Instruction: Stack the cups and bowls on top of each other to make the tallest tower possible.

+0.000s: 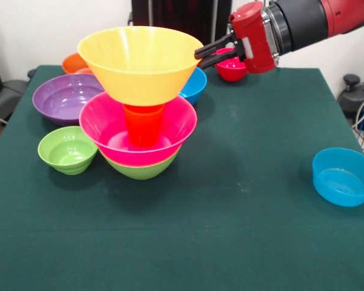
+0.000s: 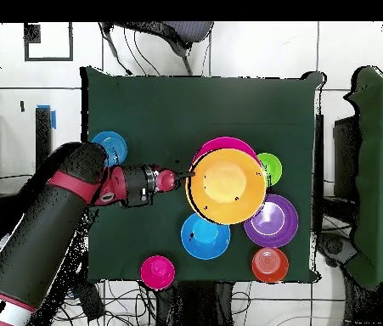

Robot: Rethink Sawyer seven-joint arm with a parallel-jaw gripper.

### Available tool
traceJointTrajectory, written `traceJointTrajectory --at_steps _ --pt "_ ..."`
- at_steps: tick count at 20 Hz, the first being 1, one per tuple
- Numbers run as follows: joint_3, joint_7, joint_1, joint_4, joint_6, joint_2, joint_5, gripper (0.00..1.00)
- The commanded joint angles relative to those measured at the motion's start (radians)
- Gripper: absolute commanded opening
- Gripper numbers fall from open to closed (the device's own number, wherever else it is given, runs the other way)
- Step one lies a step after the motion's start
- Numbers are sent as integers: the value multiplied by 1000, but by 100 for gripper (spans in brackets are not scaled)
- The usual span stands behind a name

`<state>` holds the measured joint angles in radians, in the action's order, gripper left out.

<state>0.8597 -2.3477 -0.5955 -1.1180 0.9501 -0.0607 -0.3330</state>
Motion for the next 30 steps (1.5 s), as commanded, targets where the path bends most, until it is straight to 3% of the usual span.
traceJointTrajectory --at_steps 1,30 --pt "-99 -43 18 59 83 59 6 0" --pt "-94 -16 19 79 85 74 -16 0"
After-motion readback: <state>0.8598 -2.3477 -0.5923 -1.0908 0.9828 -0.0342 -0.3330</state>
